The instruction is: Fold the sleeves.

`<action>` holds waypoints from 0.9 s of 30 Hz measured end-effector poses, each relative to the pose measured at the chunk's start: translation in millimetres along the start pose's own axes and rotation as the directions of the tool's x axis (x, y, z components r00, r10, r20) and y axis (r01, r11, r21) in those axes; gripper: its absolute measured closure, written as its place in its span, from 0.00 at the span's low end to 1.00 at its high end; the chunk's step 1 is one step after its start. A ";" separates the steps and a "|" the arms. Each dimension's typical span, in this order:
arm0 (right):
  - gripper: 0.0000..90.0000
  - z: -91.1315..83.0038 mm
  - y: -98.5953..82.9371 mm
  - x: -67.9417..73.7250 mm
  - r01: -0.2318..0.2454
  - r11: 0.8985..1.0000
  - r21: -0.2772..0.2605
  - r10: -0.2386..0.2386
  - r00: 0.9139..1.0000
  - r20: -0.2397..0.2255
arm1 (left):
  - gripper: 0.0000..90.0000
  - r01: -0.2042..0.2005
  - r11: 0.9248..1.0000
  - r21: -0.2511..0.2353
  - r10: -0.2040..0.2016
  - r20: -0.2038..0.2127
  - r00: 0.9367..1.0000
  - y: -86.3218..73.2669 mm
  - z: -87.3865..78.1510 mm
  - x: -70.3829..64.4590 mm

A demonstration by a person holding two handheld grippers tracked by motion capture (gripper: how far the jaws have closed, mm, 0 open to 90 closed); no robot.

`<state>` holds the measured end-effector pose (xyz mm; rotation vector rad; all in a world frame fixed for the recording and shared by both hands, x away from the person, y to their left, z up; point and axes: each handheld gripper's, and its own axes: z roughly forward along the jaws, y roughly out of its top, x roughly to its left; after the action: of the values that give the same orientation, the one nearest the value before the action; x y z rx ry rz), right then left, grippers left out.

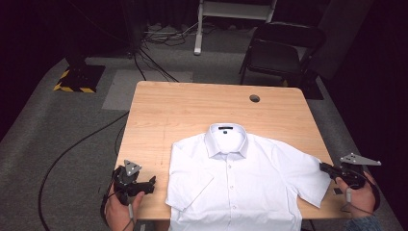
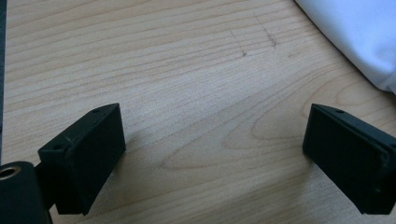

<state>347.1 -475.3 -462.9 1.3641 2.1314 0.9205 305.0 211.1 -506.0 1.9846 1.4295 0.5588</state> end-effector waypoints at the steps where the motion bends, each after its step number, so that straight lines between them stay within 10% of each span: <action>1: 0.97 -1.7 1.5 1.0 0.001 1.000 -0.001 -0.001 1.000 0.001 | 0.07 -0.001 1.000 0.001 0.001 0.000 1.000 0.0 -0.1 0.1; 27: 0.97 -28.4 31.3 30.1 0.042 0.997 -0.070 -0.044 0.998 -0.033 | 0.07 -0.001 1.000 0.001 0.001 0.000 1.000 0.0 -0.1 0.1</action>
<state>334.8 -447.2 -421.0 1.2726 2.1250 0.9983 305.0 211.2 -505.9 1.9863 1.4290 0.5589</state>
